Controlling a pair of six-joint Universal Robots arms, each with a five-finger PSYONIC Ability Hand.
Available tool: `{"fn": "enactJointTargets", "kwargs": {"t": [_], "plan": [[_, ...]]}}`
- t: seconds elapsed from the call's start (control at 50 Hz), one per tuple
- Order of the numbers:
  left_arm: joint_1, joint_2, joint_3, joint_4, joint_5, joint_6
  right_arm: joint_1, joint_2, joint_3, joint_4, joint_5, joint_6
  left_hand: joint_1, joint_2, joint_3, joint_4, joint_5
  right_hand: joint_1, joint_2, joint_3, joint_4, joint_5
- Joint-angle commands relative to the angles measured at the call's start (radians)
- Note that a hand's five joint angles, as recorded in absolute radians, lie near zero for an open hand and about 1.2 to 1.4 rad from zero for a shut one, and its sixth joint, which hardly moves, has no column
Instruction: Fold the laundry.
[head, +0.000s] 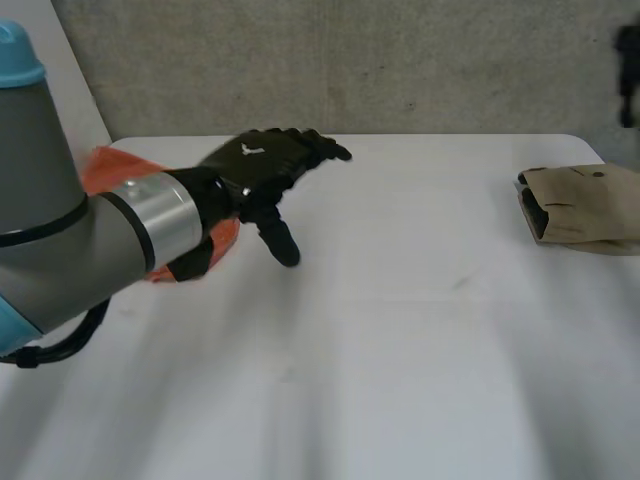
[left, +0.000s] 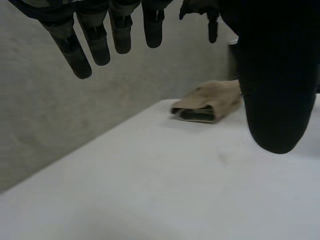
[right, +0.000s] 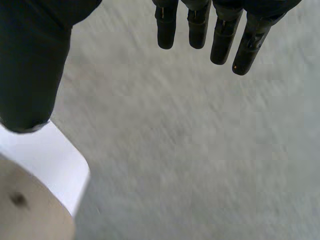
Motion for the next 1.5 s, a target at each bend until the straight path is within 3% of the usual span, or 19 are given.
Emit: {"fn": "enactJointTargets", "kwargs": {"t": [0.02, 0.14, 0.24, 0.36, 0.5, 0.58, 0.64, 0.66, 0.68, 0.84, 0.94, 1.08, 1.1, 1.12, 1.14, 1.18, 1.26, 1.38, 1.5], "plan": [[0.167, 0.04, -0.04, 0.155, -0.131, 0.018, 0.277, -0.237, 0.41, -0.036, -0.092, 0.073, 0.014, 0.001, -0.006, 0.003, -0.015, -0.029, -0.049, -0.042, -0.064, -0.071], [0.319, -0.007, -0.037, 0.233, -0.128, 0.087, 0.422, -0.44, 0.81, -0.179, -0.241, 0.167, 0.017, 0.004, -0.003, 0.006, -0.012, -0.029, -0.049, -0.042, -0.064, -0.071], [0.471, -0.203, 0.038, 0.221, -0.116, 0.285, 0.503, -0.498, 1.029, -0.253, -0.275, 0.159, 0.026, 0.013, 0.006, 0.015, -0.003, -0.029, -0.049, -0.042, -0.064, -0.071], [0.523, -0.415, 0.153, 0.161, -0.125, 0.512, 0.515, -0.533, 1.224, -0.299, -0.281, 0.159, 0.026, 0.013, 0.006, 0.015, -0.003, -0.029, -0.049, -0.042, -0.064, -0.071], [0.58, -0.526, 0.206, 0.121, -0.114, 0.561, 0.506, -0.572, 1.367, -0.362, -0.296, 0.158, 0.061, 0.048, 0.041, 0.05, 0.032, -0.029, -0.049, -0.042, -0.064, -0.071], [0.58, -0.547, 0.206, 0.12, -0.114, 0.558, 0.48, -0.581, 1.409, -0.386, -0.3, 0.158, 0.304, 0.291, 0.284, 0.293, 0.275, -0.029, -0.049, -0.042, -0.064, -0.071], [0.566, -0.555, 0.207, 0.123, -0.117, 0.548, 0.442, -0.584, 1.435, -0.391, -0.3, 0.158, 1.022, 1.009, 1.002, 1.011, 0.993, -0.029, -0.049, -0.042, -0.064, -0.071], [0.546, -0.552, 0.209, 0.125, -0.122, 0.535, 0.437, -0.584, 1.438, -0.391, -0.3, 0.159, 1.201, 1.188, 1.181, 1.19, 1.172, -0.029, -0.049, -0.042, -0.064, -0.071], [0.534, -0.549, 0.209, 0.126, -0.127, 0.529, 0.433, -0.585, 1.444, -0.392, -0.298, 0.158, 1.203, 1.19, 1.183, 1.191, 1.174, -0.029, -0.049, -0.042, -0.064, -0.071], [0.332, -0.376, 0.183, 0.141, -0.137, 0.318, 0.382, -0.639, 1.439, -0.394, -0.286, 0.165, 1.203, 1.19, 1.183, 1.191, 1.174, -0.029, -0.049, -0.042, -0.064, -0.071], [0.143, -0.225, 0.076, 0.17, -0.131, 0.053, 0.318, -0.691, 1.432, -0.395, -0.281, 0.175, 1.203, 1.19, 1.183, 1.191, 1.174, -0.029, -0.049, -0.042, -0.064, -0.071], [-0.103, -0.187, -0.087, 0.252, -0.127, -0.15, 0.253, -0.727, 1.427, -0.429, -0.266, 0.182, 1.203, 1.19, 1.183, 1.191, 1.174, -0.029, -0.049, -0.042, -0.064, -0.071], [-0.151, -0.209, -0.104, 0.261, -0.131, -0.156, 0.247, -0.728, 1.427, -0.432, -0.263, 0.185, 0.535, 0.522, 0.515, 0.523, 0.506, -0.029, -0.049, -0.042, -0.064, -0.071], [-0.17, -0.222, -0.106, 0.261, -0.137, -0.152, 0.239, -0.728, 1.424, -0.435, -0.258, 0.188, 0.139, 0.126, 0.119, 0.127, 0.109, -0.029, -0.049, -0.042, -0.064, -0.071], [-0.182, -0.236, -0.104, 0.258, -0.14, -0.146, 0.236, -0.728, 1.424, -0.435, -0.257, 0.188, -0.019, -0.032, -0.039, -0.03, -0.048, -0.029, -0.049, -0.042, -0.064, -0.071], [-0.213, -0.251, -0.097, 0.256, -0.142, -0.126, 0.233, -0.728, 1.424, -0.435, -0.257, 0.188, -0.012, -0.025, -0.032, -0.024, -0.041, -0.029, -0.049, -0.042, -0.064, -0.071], [-0.178, -0.211, -0.09, 0.266, -0.142, -0.106, 0.233, -0.728, 1.424, -0.431, -0.263, 0.191, 0.005, -0.008, -0.015, -0.006, -0.024, -0.029, -0.049, -0.042, -0.064, -0.071], [-0.02, -0.155, -0.081, 0.304, -0.147, -0.081, 0.248, -0.733, 1.426, -0.405, -0.273, 0.19, 0.044, 0.031, 0.024, 0.032, 0.014, -0.029, -0.049, -0.042, -0.064, -0.071], [0.123, -0.159, -0.084, 0.27, -0.147, 0.06, 0.326, -0.739, 1.409, -0.23, -0.319, 0.239, 0.061, 0.048, 0.041, 0.05, 0.032, -0.029, -0.049, -0.042, -0.064, -0.071]]}}
